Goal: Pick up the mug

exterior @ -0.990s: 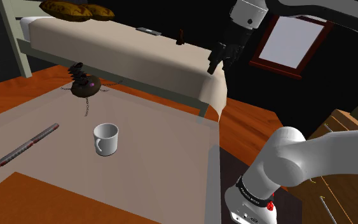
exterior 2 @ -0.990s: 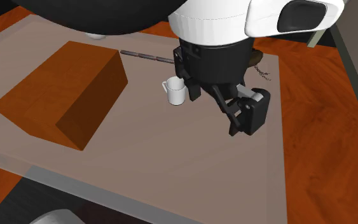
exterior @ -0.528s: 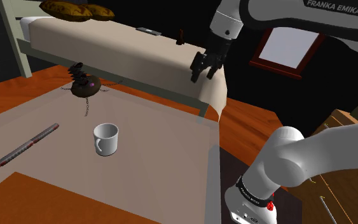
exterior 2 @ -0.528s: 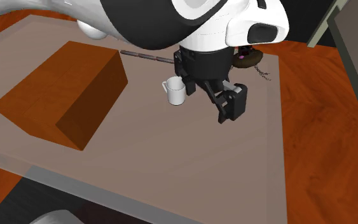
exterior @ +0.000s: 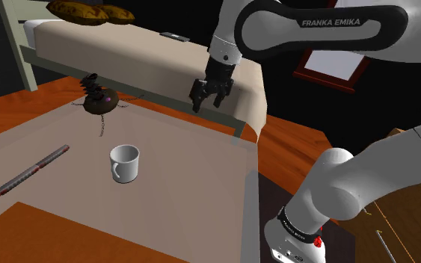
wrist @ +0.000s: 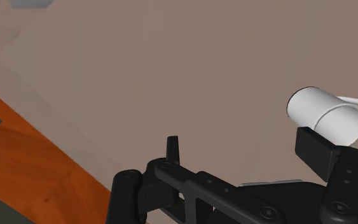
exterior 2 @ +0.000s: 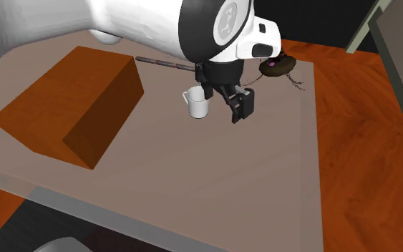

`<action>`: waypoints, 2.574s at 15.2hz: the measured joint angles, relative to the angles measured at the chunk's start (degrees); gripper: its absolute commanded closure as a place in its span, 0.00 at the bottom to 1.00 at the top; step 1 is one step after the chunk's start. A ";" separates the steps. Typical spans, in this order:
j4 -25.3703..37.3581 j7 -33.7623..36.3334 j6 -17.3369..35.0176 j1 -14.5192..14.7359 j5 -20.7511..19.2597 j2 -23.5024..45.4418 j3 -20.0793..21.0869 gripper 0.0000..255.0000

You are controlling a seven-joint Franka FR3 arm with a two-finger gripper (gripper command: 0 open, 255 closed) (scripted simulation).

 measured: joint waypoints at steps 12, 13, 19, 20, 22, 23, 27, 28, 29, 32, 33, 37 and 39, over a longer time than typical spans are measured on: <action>7.17 6.95 13.15 2.10 0.50 22.31 5.86 0.00; 8.76 7.55 14.00 2.22 0.09 24.88 6.19 0.00; 15.78 11.99 18.49 4.29 -2.17 37.49 8.07 0.00; 16.84 12.37 18.67 4.56 -2.43 38.87 8.18 0.00; 17.47 12.92 19.98 4.90 -2.99 40.93 8.18 0.00; 17.31 13.06 20.62 4.97 -3.13 41.43 8.16 0.00; 16.68 13.53 23.24 5.25 -3.88 43.50 7.96 0.00; 16.55 13.63 23.78 5.31 -4.03 43.93 7.92 0.00; 16.40 13.64 24.01 5.31 -4.06 44.01 7.90 1.00; 16.21 13.65 24.26 5.32 -4.08 44.06 7.90 1.00; 16.20 13.65 24.28 5.32 -4.08 44.07 7.89 1.00; 16.19 13.66 24.29 5.32 -4.09 44.07 7.89 1.00; 16.21 13.64 24.28 5.31 -4.09 44.08 7.89 1.00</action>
